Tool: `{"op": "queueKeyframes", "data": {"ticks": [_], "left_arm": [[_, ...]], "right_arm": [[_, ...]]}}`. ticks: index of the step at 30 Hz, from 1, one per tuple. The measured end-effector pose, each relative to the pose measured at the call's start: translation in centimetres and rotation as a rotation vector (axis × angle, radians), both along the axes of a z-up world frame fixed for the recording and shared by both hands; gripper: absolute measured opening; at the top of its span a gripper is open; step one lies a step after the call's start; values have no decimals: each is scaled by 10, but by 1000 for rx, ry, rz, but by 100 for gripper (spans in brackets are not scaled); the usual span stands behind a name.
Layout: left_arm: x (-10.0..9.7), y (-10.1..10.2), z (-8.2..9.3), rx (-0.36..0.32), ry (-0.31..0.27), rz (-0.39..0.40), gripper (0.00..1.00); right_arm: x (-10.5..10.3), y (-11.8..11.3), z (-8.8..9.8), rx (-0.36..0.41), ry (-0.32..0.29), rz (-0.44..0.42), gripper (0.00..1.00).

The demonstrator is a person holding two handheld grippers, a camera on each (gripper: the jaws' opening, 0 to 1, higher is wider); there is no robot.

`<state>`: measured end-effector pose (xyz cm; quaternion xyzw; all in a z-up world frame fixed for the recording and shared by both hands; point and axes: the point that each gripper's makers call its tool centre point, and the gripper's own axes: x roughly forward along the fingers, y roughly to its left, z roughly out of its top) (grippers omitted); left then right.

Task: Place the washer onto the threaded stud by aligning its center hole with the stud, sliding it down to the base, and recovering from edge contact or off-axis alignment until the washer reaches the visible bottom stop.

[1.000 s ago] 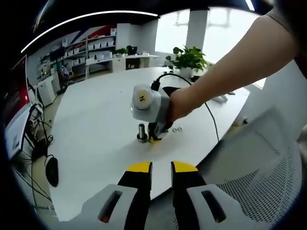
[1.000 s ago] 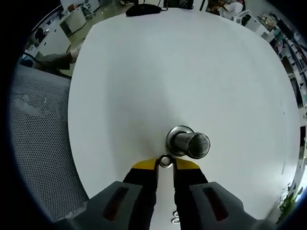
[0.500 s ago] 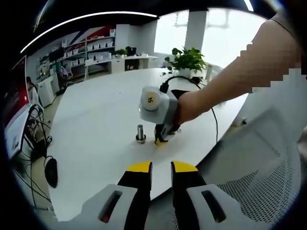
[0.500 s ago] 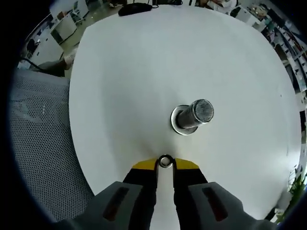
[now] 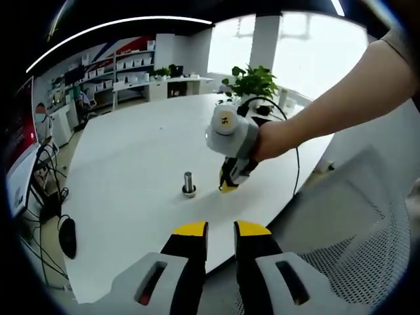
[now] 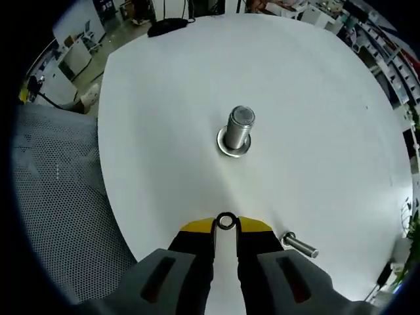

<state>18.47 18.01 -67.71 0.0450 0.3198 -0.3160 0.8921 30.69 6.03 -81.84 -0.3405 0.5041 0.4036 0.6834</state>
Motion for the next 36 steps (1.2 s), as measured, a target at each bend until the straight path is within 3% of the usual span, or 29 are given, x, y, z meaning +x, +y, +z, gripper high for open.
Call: {"op": "queueKeyframes", "data": {"ticks": [19,23,36], "left_arm": [[-2,-2,0,-2,5,-7,17],[-2,-4,0,-11,5,-16,18],[-3,-6,1,-16,5,-25,20]], "right_arm": [[7,-48,35,14,-50,-68,13],[8,-52,44,61,-47,-119,13],[19,-75,67,72,-94,-146,13]]}}
